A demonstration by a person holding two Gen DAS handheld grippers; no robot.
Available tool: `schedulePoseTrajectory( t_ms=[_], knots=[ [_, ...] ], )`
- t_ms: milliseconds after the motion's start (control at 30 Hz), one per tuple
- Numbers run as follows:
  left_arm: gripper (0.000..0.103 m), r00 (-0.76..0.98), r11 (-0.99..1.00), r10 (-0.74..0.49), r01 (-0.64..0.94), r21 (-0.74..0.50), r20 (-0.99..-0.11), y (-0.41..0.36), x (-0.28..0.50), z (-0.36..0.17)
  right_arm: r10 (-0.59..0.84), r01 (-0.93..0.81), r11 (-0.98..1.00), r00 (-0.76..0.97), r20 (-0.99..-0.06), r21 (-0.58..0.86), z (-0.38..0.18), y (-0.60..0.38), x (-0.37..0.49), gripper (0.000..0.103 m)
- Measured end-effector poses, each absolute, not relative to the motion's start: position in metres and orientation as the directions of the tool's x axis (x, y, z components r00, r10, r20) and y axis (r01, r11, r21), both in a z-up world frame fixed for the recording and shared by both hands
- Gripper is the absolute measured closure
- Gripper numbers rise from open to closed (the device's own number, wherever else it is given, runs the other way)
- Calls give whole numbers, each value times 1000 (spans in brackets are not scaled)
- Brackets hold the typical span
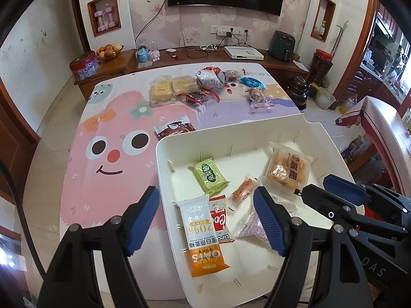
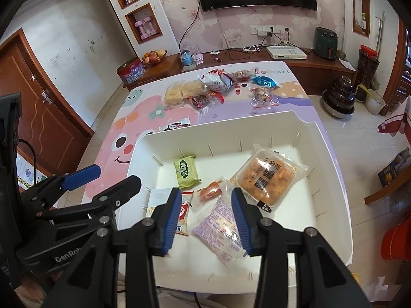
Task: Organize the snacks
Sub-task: 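Move both open tools back over the snack pile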
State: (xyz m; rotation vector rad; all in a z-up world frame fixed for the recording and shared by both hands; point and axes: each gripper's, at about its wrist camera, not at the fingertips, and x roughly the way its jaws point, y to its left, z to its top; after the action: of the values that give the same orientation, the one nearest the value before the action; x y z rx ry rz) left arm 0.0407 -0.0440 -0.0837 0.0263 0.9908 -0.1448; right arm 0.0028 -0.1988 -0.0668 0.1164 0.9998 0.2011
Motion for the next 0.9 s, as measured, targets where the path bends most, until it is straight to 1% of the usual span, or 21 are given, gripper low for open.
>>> schedulePoseTrajectory(
  t_ms=[400, 567, 800, 900],
  knots=[
    [28, 520, 990, -123, 127, -66, -845, -42, 44, -92, 229, -115, 973, 501, -834, 198, -72, -200, 7, 62],
    [23, 500, 986, -165, 115, -124, -850, -36, 51, -98, 233, -101, 972, 482, -845, 210, -78, -204, 14, 62],
    [21, 496, 976, -211, 62, -208, -842, -12, 74, -91, 213, -102, 977, 485, -848, 187, -74, -209, 31, 62],
    [21, 495, 986, -165, 64, -153, -853, -5, 93, -82, 208, -119, 978, 495, -844, 171, -58, -214, 48, 62]
  ],
)
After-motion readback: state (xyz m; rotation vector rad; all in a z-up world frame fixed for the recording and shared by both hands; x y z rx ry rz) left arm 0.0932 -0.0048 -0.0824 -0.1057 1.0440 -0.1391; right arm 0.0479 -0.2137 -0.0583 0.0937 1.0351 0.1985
